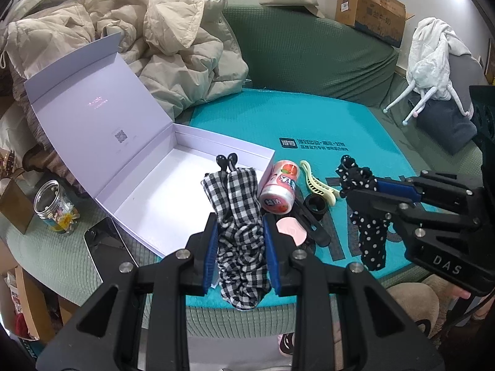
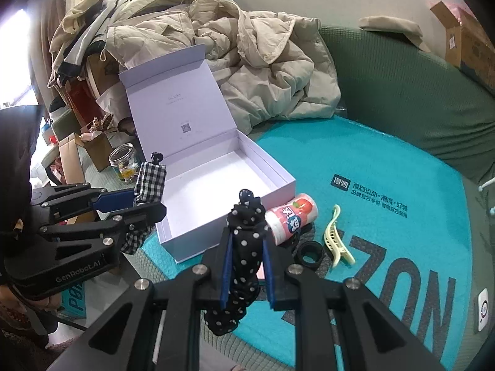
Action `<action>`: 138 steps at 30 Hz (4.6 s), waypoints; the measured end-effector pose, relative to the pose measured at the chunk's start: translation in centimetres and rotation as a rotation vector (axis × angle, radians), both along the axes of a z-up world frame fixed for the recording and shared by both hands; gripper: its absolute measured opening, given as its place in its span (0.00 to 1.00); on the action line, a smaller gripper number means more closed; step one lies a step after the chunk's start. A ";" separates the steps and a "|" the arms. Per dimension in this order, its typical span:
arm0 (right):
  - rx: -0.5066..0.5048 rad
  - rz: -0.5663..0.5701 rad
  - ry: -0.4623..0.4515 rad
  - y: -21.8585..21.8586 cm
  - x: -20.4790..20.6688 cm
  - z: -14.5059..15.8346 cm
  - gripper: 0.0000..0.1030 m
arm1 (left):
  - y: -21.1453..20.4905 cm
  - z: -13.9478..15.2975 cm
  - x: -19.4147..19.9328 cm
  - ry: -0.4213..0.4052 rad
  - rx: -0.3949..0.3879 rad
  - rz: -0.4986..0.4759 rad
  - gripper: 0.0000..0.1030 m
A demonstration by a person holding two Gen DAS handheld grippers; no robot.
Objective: Organize objects
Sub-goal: 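Lift both scrunchies and carry them over the open lavender box, then lower both scrunchies into the box and open both grippers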
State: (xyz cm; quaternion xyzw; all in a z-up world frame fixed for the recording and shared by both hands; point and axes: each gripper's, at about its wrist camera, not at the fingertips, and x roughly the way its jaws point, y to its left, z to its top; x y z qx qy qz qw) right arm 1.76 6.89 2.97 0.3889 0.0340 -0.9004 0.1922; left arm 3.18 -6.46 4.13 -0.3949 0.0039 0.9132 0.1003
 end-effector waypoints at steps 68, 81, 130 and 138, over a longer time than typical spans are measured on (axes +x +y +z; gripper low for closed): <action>0.050 0.116 0.005 -7.7 -11.3 0.1 0.17 | -6.2 0.0 -10.9 0.067 -0.078 0.124 0.25; 0.098 0.222 -0.057 -9.3 -19.9 -3.6 0.17 | -7.8 -3.2 -18.9 0.005 -0.116 0.204 0.25; 0.013 0.242 -0.139 -9.8 -23.5 -8.3 0.37 | -8.1 -9.7 -23.7 -0.207 -0.083 0.237 0.33; 0.034 0.224 -0.105 -9.2 -22.7 -7.3 0.38 | -8.3 -8.1 -22.4 -0.163 -0.104 0.269 0.58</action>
